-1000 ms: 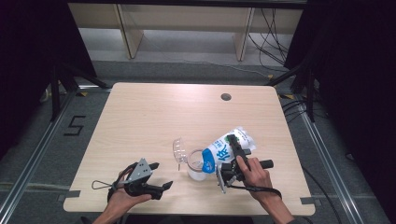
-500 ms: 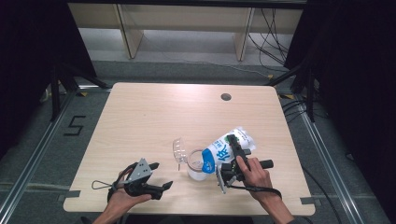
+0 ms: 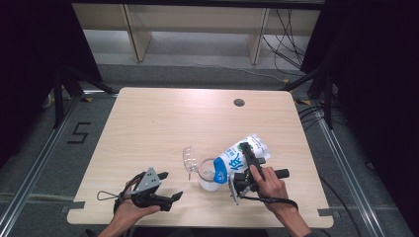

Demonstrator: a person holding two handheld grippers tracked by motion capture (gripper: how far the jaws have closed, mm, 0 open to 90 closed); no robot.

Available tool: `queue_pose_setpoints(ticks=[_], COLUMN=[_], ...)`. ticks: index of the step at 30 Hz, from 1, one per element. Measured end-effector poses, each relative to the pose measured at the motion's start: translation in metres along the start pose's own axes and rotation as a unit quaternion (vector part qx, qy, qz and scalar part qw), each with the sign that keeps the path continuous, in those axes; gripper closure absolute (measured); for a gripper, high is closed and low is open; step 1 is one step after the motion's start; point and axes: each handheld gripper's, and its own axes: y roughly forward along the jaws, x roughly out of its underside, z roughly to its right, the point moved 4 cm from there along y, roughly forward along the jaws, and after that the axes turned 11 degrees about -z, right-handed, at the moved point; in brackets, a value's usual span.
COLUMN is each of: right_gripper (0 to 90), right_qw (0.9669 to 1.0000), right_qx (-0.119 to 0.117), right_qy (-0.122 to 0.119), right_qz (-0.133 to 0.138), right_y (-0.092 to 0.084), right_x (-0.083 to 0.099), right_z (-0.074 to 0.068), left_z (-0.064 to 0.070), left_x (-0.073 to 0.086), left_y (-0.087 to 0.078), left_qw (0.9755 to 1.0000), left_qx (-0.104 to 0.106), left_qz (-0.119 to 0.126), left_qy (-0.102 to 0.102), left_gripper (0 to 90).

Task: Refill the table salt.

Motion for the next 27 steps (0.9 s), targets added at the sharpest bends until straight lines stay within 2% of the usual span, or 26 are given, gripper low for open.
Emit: queue_pose_setpoints(ticks=[13,14,15,16,17,18,19,21,22,25,26,27], right_gripper=[56.8,57.0,57.0,57.1,57.1,57.2,57.2,57.3,57.4,57.7,57.8,57.8], right_qw=[1.0,0.9999,0.9999,0.9993,0.9993,0.9995,0.9996,0.9996,0.9995,0.9994,0.9998,0.9998], right_qx=[0.003,0.009,0.009,0.015,0.015,0.017,0.012,0.012,0.018,0.019,0.014,0.014], right_qy=[-0.003,-0.014,-0.014,-0.034,-0.034,-0.024,-0.024,-0.025,-0.025,-0.025,-0.009,-0.009], right_qz=[-0.002,0.002,0.002,0.001,0.001,0.011,0.001,0.0,0.011,0.012,0.006,0.006], right_y=[-0.0004,-0.0004,-0.0004,-0.0013,-0.0013,0.0004,-0.001,-0.0012,0.0002,0.0003,-0.0002,-0.0002], right_x=[0.0004,-0.0003,-0.0003,-0.001,-0.001,-0.0012,-0.0005,-0.0005,-0.001,-0.0012,-0.0001,-0.0001], right_z=[0.0006,0.0022,0.0022,0.0059,0.0059,0.0045,0.0044,0.0046,0.0047,0.0048,0.0024,0.0024], left_z=[0.0001,0.0001,0.0001,0.0001,0.0001,0.0,0.0,0.0002,0.0001,0.0001,0.0001,0.0001], left_x=[-0.0001,0.0,0.0,0.0,0.0,0.0,0.0,0.0,0.0,0.0,0.0,0.0], left_y=[0.0001,0.0002,0.0002,0.0001,0.0001,0.0002,0.0002,0.0002,0.0002,0.0003,0.0002,0.0002], left_qw=[1.0,1.0,1.0,1.0,1.0,1.0,1.0,1.0,1.0,1.0,1.0,1.0], left_qx=[0.0,0.0,0.0,0.0,0.0,0.0,0.0,0.0,0.0,0.0,0.0,0.0], left_qz=[0.0,0.0,0.0,0.0,0.0,0.0,0.0,0.0,0.0,-0.001,0.0,0.0], left_qy=[0.0,0.0,0.0,0.0,0.0,0.0,0.0,-0.001,0.0,-0.001,0.0,0.0], left_gripper=[15.8,15.9,15.8,15.9,15.9,15.9,15.9,15.8,15.9,15.9,15.9,15.9])
